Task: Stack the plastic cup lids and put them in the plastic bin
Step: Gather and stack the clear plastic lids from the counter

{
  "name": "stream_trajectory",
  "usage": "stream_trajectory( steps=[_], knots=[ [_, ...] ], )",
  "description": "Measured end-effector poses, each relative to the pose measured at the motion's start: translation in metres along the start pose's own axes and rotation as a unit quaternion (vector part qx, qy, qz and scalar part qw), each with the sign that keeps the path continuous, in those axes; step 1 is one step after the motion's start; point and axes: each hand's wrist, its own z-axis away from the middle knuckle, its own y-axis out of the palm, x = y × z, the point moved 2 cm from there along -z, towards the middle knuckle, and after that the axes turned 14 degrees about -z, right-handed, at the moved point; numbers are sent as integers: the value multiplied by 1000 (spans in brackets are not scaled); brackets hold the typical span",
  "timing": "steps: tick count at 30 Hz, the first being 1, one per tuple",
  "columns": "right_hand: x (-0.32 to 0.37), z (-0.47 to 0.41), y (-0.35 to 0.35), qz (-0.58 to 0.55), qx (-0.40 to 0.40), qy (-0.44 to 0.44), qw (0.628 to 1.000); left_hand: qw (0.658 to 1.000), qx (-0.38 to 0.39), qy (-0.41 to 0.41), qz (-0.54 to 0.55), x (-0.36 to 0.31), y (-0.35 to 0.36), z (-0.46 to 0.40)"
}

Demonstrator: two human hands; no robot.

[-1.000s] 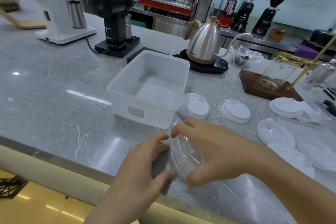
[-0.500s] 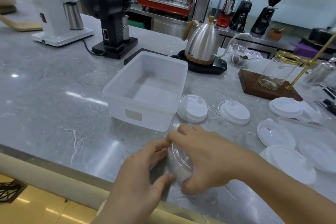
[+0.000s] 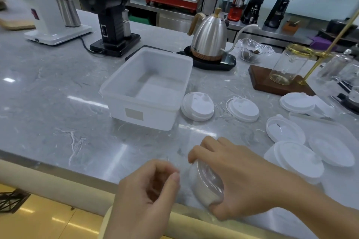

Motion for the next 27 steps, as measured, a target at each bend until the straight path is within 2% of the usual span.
stream_trajectory(
  steps=[2, 4, 6, 8, 12, 13, 15, 16, 18, 21, 23, 25, 27],
  knots=[
    [1, 9, 3, 2, 4, 1, 1000, 994, 95, -50, 18, 4, 4, 13],
    [2, 15, 6, -2, 3, 3, 1000, 973, 203, -111, 18, 5, 12, 29],
    [4, 19, 8, 0, -1, 0, 1000, 939, 262, -199, 100, 6, 24, 42],
    [6, 22, 10, 0, -9, -7, 1000, 881, 292, -290, 234, 12, 37, 44],
    [10, 31, 20, 7, -25, -22, 999, 733, 371, -367, 437, 3, 46, 44],
    [11, 34, 23, 8, -30, -25, 999, 705, 383, -375, 464, 5, 47, 44],
    [12, 39, 26, 8, -31, -28, 999, 680, 399, -350, 506, 4, 46, 43],
    [13, 41, 27, 7, -32, -29, 999, 689, 397, -329, 510, 2, 46, 44],
    [16, 44, 23, -13, -41, -32, 999, 734, 377, -280, 492, 4, 50, 46],
    [22, 48, 17, -52, -76, -38, 995, 824, 319, -220, 413, 2, 52, 47],
    [29, 48, 8, -54, -106, -34, 992, 886, 272, -132, 351, -8, 46, 42],
    [34, 48, -1, -21, -147, -43, 988, 922, 233, -67, 302, -17, 40, 36],
    [41, 46, -8, 9, -180, -43, 983, 940, 204, -18, 273, -29, 32, 28]
  ],
)
